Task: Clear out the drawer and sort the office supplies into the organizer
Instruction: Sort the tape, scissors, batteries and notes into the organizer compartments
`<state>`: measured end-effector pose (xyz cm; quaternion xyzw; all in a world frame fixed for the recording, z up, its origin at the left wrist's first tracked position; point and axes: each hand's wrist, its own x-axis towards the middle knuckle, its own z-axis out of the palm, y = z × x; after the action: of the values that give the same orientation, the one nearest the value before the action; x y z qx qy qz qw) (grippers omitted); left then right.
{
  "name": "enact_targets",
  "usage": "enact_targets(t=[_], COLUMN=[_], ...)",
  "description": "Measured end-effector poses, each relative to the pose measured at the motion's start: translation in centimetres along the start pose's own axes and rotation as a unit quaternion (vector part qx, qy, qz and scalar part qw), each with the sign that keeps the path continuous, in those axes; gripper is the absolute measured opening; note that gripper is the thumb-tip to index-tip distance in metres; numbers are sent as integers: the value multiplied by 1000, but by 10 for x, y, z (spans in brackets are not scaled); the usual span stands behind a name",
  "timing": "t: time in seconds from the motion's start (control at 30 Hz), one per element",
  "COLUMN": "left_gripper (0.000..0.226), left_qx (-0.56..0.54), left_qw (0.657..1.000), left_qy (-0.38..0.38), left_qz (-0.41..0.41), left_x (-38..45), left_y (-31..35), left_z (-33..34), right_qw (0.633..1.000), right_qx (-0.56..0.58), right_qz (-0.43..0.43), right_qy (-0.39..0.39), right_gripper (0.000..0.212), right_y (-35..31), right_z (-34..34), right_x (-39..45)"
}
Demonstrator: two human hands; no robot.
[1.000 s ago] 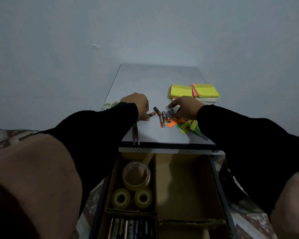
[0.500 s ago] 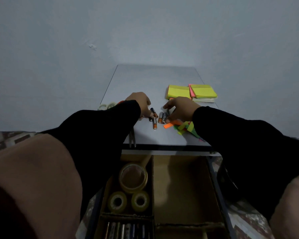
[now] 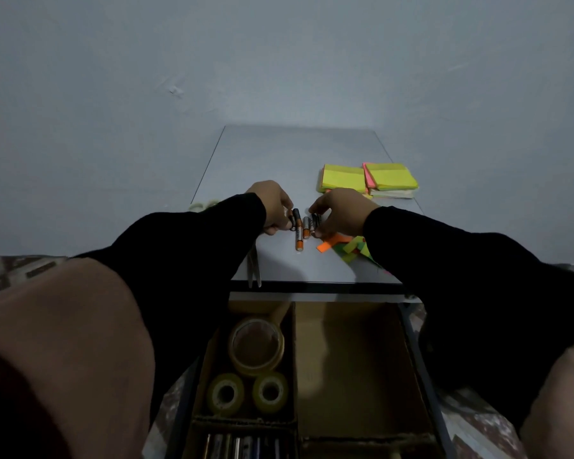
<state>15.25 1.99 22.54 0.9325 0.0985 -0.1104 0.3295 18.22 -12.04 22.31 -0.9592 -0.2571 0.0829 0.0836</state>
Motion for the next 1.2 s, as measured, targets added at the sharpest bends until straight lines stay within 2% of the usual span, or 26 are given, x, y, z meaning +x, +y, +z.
enact_targets(t=[0.23,0.3,0.47,0.73,1.07,1.2], left_gripper=[65,69,62,45,55,51], left_qx=[-19,-20,-5,36,76,88], left_qw=[999,999,998,997,994,992], left_qy=[-41,-42,-29,-5,19,28], left_qz=[20,26,55,62,82,88], left_x=[7,8,12,12,14,16], left_y=[0,-1,-3,-2,0,-1], left_z=[-4,-4,-3,-5,1,2], right_qw=[1000,1000,1000,1000,999,999], right_qx=[-14,-24,-23,-15,-7,-7], right_qz=[11,11,10,11,20,23], right_qy=[-7,-2,4,14,44,46], right_gripper=[62,57,43,44,44,45], right_y=[-3,-4,-6,-6,3,5], right_z=[-1,1,4,5,7,8], right_x=[2,3,5,4,5,6])
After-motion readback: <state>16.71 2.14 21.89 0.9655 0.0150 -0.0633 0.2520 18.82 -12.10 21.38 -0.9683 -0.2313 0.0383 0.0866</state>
